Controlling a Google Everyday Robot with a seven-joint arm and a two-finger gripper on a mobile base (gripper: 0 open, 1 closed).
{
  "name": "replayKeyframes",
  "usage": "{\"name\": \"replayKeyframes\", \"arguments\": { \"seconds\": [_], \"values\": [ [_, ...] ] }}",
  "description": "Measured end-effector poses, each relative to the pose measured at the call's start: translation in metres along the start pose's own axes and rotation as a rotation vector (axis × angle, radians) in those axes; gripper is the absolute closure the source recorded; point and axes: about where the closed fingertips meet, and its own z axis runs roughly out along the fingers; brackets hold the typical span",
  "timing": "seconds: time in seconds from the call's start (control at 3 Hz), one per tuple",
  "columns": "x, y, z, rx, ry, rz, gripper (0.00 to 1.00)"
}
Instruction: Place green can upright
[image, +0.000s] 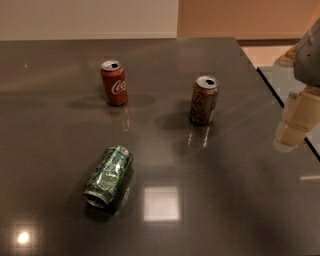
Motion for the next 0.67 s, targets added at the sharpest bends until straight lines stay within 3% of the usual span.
{"name": "replayKeyframes", "arguments": {
  "seconds": [0.67],
  "values": [
    [-0.012,-0.009,-0.002,-0.014,-0.019,-0.034,0.00]
  ]
}}
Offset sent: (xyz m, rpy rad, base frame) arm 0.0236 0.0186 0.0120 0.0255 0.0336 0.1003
